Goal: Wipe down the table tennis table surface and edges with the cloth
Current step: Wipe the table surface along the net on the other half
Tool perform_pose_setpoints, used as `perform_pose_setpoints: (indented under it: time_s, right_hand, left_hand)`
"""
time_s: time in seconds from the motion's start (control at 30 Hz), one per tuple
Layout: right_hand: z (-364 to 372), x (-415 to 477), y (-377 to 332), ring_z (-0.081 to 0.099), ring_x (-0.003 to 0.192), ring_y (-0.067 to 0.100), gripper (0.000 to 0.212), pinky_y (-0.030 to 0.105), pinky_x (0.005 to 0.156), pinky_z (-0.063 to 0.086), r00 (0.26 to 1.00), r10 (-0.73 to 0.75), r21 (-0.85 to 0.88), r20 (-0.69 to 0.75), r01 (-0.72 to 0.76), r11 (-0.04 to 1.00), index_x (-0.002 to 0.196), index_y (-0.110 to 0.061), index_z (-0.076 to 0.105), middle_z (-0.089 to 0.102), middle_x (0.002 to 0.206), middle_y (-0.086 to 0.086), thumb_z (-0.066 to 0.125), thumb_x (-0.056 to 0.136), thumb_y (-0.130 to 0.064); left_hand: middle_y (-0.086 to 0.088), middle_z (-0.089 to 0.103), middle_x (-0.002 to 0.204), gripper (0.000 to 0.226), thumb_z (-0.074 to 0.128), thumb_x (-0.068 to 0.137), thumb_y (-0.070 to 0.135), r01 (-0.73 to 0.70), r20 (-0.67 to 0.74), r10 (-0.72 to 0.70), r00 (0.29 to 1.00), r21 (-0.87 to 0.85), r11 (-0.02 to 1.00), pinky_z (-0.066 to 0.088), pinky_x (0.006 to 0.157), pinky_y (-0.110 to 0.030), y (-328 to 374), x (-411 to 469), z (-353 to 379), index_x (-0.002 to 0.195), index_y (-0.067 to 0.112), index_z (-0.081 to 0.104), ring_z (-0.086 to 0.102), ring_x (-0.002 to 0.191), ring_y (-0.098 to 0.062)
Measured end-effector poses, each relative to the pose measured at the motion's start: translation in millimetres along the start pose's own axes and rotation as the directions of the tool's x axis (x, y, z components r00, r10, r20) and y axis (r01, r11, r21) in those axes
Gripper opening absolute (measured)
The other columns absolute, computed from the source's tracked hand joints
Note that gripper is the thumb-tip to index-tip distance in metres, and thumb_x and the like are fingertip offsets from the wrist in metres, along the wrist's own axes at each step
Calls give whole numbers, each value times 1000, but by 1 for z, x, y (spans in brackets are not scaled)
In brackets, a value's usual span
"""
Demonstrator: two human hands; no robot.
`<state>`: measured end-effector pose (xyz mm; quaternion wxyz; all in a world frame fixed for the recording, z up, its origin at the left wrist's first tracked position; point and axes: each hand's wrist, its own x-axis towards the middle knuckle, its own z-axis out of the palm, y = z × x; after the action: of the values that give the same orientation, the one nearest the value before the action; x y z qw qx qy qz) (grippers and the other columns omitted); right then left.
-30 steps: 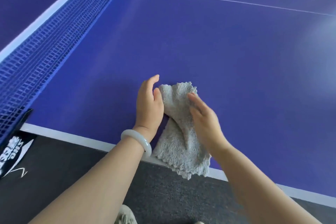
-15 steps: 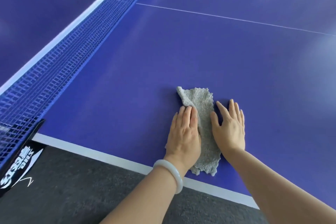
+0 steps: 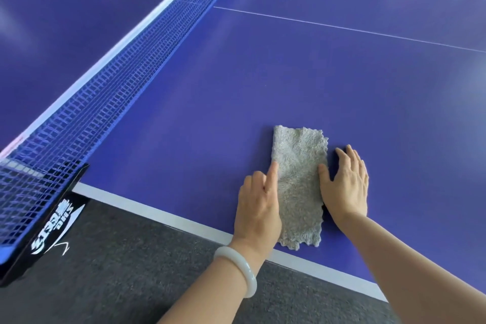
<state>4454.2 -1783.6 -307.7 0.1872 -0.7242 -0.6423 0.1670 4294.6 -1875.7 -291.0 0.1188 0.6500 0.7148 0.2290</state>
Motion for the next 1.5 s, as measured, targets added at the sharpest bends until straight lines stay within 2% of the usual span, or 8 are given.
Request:
perform_pose_setpoints:
  time_s: [0.13,0.3,0.47,0.7,0.97,1.13,1.4,1.5]
  right_hand:
    - [2,-2,-1,6,152,15,56,30,124,0,1000,-8,-22,-4,8,1000,153,-14,30,17,164,1,42,102,-33]
    - [5,-2,0,4,153,17,54,31,124,-2,999,-31,-79,-9,30,996,155,-14,25,13,165,3,34,104,-28]
    - [11,1,0,-8,153,24,56,37,123,-12,992,-103,-240,79,119,963,158,-31,12,4,166,-7,21,104,-45]
    - [5,-3,3,-4,153,16,54,41,124,-7,981,-157,-203,111,177,963,158,-24,14,9,165,-10,17,105,-32]
    - [4,-6,-5,4,153,12,57,36,125,-2,868,-427,-208,254,480,852,158,-20,19,10,165,-6,26,104,-37]
    - [1,-5,-2,12,152,15,55,38,125,3,872,-432,-217,229,478,851,156,-18,27,18,164,-2,36,104,-33]
    - [30,-21,-62,0,153,18,60,44,123,-10,994,-41,-111,106,52,992,152,-9,26,15,164,3,30,93,-1]
    - [42,-22,-71,4,153,22,51,48,122,-6,1000,13,-54,5,-13,998,149,-5,32,21,163,4,39,101,-20]
  left_hand:
    - [-9,48,114,65,54,83,-11,191,-59,-194,979,-40,981,42,90,-35,-14,5,-14,143,10,41,44,104,-26]
    - [-10,39,151,54,51,93,11,-211,57,204,977,158,965,29,114,-39,3,38,-2,146,9,40,34,139,-28]
    - [-6,-6,166,60,22,104,36,-177,252,96,963,321,930,-4,121,-50,1,52,23,158,18,3,-12,151,-26]
    - [-15,-5,164,66,19,100,48,-278,285,188,940,321,905,6,120,-56,2,-15,24,158,18,10,-10,151,-35]
    - [-13,-10,164,64,12,101,40,187,73,-237,969,416,890,0,120,-55,-43,-4,-10,157,15,-3,-12,151,-34]
    - [-3,-6,165,64,16,100,43,-144,258,55,964,340,929,0,119,-58,-8,-13,10,158,20,6,-10,151,-31]
    - [-7,-10,165,64,21,104,43,-151,264,58,963,348,925,-6,116,-62,-5,-14,9,158,19,-2,-21,148,-35]
    - [-13,-8,164,68,25,102,42,-46,183,-21,983,356,933,-2,117,-62,-24,-25,4,157,10,2,-19,148,-37]
